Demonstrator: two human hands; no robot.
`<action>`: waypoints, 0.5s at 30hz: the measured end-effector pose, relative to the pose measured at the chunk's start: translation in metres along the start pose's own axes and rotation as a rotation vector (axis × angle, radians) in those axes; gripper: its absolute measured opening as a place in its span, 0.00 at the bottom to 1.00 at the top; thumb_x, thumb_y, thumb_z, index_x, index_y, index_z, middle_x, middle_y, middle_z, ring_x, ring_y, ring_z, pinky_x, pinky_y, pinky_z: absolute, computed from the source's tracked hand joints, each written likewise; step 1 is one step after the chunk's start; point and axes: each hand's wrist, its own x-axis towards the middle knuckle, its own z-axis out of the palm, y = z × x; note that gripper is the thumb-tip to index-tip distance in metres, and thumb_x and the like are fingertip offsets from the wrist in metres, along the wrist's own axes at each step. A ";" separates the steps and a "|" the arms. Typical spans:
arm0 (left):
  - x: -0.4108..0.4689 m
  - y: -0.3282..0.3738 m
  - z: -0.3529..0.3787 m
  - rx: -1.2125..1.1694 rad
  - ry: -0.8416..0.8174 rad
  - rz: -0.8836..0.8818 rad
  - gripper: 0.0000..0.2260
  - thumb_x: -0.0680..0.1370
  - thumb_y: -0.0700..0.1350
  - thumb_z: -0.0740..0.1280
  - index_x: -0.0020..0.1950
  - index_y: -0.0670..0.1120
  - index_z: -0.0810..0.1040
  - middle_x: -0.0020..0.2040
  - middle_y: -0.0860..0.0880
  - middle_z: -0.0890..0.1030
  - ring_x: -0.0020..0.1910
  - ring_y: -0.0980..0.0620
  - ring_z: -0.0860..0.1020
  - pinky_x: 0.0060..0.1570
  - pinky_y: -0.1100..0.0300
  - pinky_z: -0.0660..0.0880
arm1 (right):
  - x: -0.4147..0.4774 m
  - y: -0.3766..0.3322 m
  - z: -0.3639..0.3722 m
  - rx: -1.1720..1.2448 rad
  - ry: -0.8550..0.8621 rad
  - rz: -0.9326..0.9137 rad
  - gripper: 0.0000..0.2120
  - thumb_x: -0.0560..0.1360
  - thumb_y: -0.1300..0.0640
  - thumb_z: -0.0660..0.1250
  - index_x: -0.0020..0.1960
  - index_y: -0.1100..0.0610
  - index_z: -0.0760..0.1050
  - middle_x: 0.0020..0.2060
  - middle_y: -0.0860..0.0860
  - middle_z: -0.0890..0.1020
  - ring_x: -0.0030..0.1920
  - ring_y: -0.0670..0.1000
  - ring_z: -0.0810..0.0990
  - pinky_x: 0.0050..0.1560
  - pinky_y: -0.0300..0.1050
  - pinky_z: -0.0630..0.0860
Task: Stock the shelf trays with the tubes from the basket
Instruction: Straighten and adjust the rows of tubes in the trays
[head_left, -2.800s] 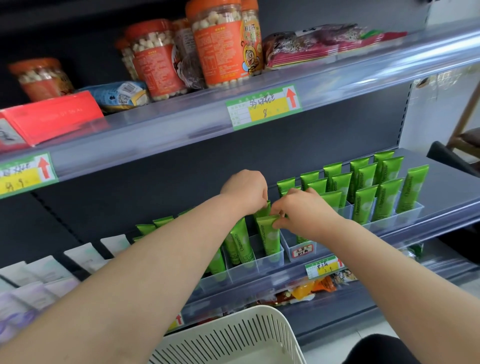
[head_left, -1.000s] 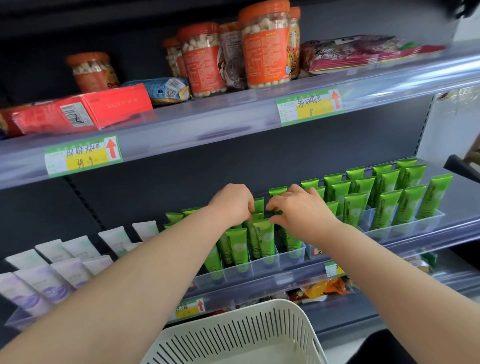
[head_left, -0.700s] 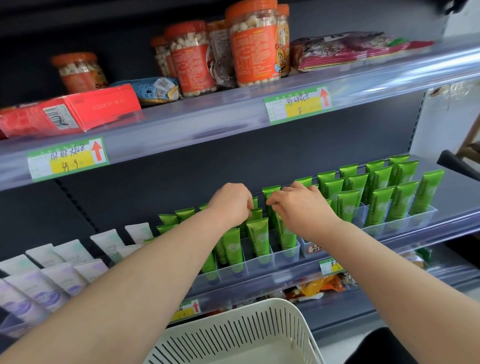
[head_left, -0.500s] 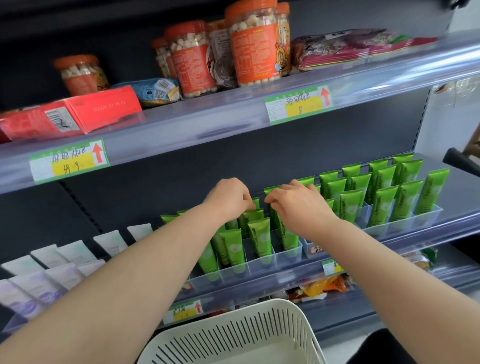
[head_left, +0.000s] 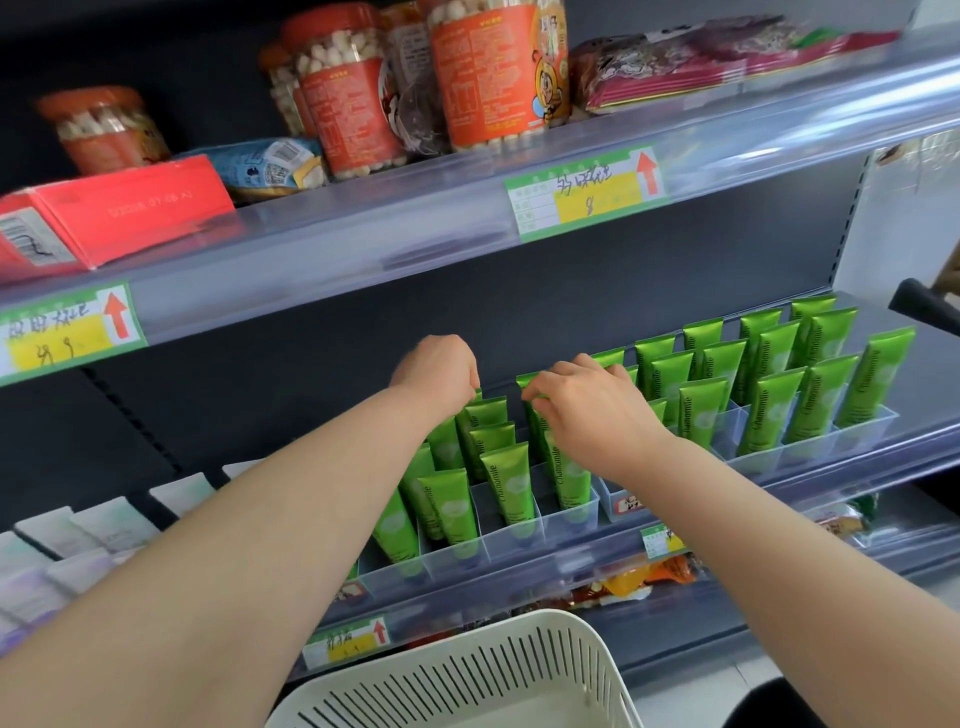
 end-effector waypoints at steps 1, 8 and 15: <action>0.002 0.001 0.001 0.022 0.009 0.008 0.08 0.73 0.39 0.70 0.39 0.53 0.83 0.46 0.52 0.84 0.49 0.48 0.81 0.42 0.59 0.73 | 0.000 0.001 0.001 0.004 0.000 0.002 0.13 0.81 0.53 0.55 0.61 0.47 0.74 0.56 0.47 0.78 0.58 0.53 0.71 0.52 0.50 0.67; 0.011 0.012 0.006 0.080 0.080 0.067 0.12 0.74 0.40 0.68 0.36 0.57 0.77 0.47 0.52 0.83 0.49 0.46 0.80 0.44 0.56 0.76 | 0.002 0.005 0.003 0.008 0.007 0.000 0.13 0.81 0.53 0.55 0.60 0.47 0.75 0.55 0.47 0.78 0.58 0.53 0.71 0.51 0.49 0.67; 0.009 0.012 0.008 0.051 0.051 0.057 0.08 0.74 0.40 0.69 0.42 0.54 0.83 0.46 0.52 0.84 0.47 0.47 0.81 0.41 0.58 0.74 | 0.013 -0.004 0.003 -0.012 0.013 -0.018 0.13 0.79 0.54 0.60 0.61 0.47 0.74 0.57 0.46 0.79 0.59 0.52 0.71 0.51 0.49 0.65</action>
